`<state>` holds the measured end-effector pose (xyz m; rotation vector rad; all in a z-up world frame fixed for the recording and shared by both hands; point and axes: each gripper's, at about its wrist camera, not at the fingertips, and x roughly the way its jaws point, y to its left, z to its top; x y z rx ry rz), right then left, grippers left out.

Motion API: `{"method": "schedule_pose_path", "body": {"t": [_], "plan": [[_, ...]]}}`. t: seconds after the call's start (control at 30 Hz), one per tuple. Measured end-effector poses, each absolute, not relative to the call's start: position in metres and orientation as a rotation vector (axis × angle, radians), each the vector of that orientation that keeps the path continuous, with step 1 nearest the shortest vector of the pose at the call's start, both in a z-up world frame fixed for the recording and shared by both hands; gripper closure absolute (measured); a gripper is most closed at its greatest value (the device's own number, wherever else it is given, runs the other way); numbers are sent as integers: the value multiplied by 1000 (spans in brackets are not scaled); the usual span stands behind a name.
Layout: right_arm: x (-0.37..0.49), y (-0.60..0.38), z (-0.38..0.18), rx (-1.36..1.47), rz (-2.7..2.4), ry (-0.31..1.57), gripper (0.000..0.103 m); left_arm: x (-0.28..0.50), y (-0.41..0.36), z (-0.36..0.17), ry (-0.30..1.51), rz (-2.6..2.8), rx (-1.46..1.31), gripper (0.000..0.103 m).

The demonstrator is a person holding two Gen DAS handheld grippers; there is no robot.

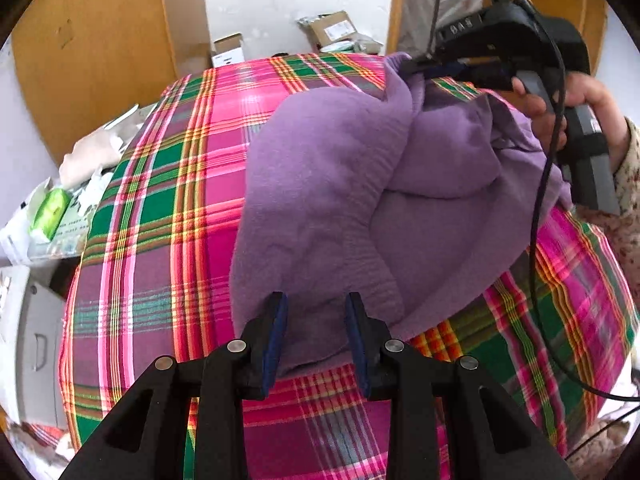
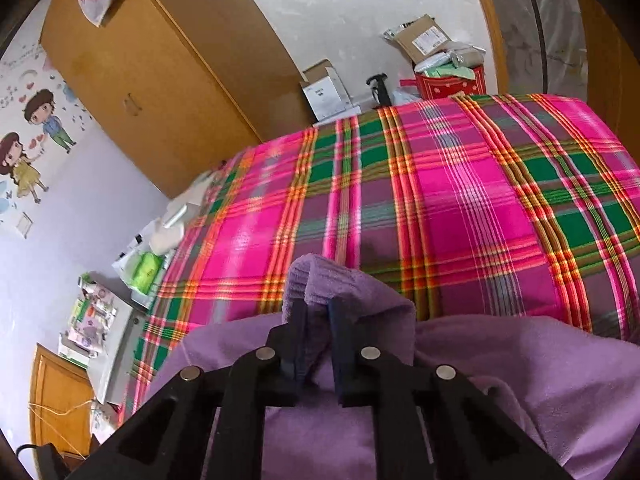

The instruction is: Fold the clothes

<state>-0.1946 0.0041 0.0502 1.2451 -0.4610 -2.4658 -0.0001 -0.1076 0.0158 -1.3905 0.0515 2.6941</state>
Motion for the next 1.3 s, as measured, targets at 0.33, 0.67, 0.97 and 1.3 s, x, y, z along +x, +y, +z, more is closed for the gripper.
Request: {"method": "schedule_pose_path", "body": {"t": [0.33, 0.67, 0.97, 1.3], "plan": [[-186, 1, 68, 1159, -2473, -507, 93, -20, -79, 11, 95, 2636, -1396, 72], [-189, -10, 65, 1172, -2476, -457, 93, -28, -70, 0, 200, 2660, -1463, 69], [-189, -39, 90, 1096, -2476, -385, 94, -11, -102, 7, -102, 2647, -1425, 76], [-197, -103, 114, 1032, -2458, -265, 94, 14, -166, 25, -397, 2744, -1301, 78]]}}
